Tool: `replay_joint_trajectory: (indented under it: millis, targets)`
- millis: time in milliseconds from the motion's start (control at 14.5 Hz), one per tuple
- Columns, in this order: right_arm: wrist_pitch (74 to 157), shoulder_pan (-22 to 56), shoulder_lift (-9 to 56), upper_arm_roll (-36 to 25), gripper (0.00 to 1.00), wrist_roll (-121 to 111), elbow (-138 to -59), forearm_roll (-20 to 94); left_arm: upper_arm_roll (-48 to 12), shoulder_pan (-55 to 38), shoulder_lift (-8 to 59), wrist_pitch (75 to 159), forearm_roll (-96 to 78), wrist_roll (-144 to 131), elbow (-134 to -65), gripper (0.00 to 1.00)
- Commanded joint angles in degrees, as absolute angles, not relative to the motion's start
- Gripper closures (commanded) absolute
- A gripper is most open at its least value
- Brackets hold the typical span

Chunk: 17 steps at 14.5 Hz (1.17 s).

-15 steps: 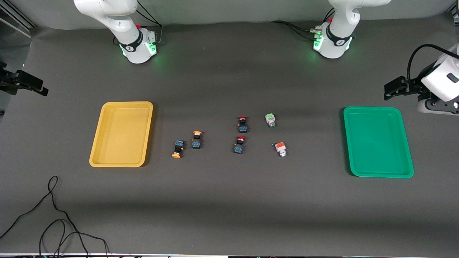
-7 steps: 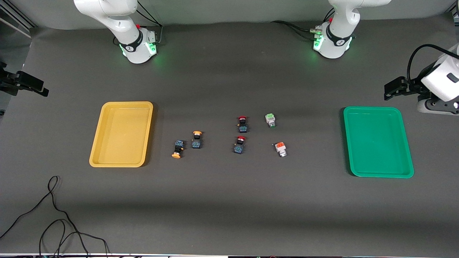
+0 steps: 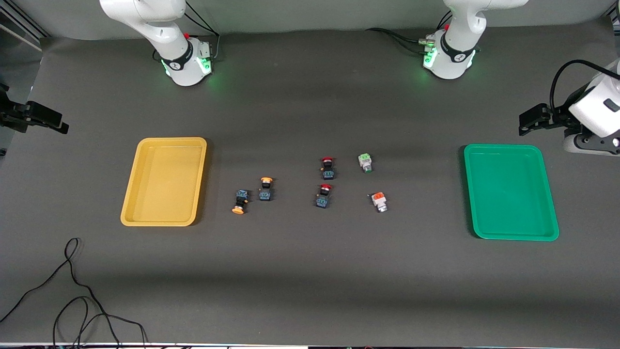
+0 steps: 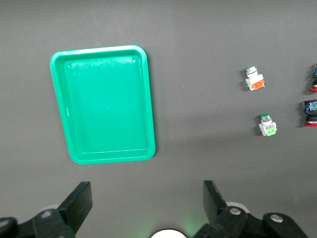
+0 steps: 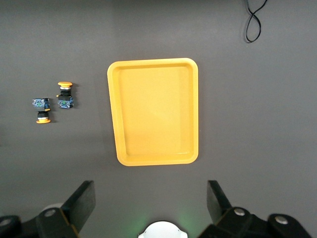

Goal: Place green and yellow buttons in trays

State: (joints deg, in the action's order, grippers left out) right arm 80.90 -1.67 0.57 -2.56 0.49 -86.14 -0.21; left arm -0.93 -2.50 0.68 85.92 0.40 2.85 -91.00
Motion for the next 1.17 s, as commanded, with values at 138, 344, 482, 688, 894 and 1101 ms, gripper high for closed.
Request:
replay_joint_trajectory:
  millis: [138,344,482,688,894,1101]
  targets:
    - [77.89,-1.58,0.35,-1.76,0.0,1.49,-84.46,-0.18,-1.14,-2.37,1.14,85.69,0.97,3.43,-90.09,0.0]
    - [77.43,2.62,0.96,-0.53,0.0,7.17,-84.82,0.96,-1.49,-2.99,0.79,85.52,0.27,1.42,-91.14,0.0]
    - [77.61,5.0,1.58,-0.62,0.0,13.59,-85.43,6.3,-2.63,-4.65,0.27,86.39,-0.09,-4.54,-94.11,0.0]
    - [82.6,8.95,3.68,-0.61,0.0,17.75,-88.67,8.27,-4.04,-10.17,0.0,91.38,-0.09,-14.28,-99.56,0.0]
    - [93.03,13.26,3.52,-0.7,0.0,21.7,-98.57,7.65,-4.39,-18.69,-0.27,98.59,-0.09,-27.64,-105.02,0.0]
    - [106.3,18.27,4.04,-0.62,0.0,28.53,-108.25,4.92,-4.39,-26.96,-0.09,105.01,-0.26,-41.0,-108.36,0.0]
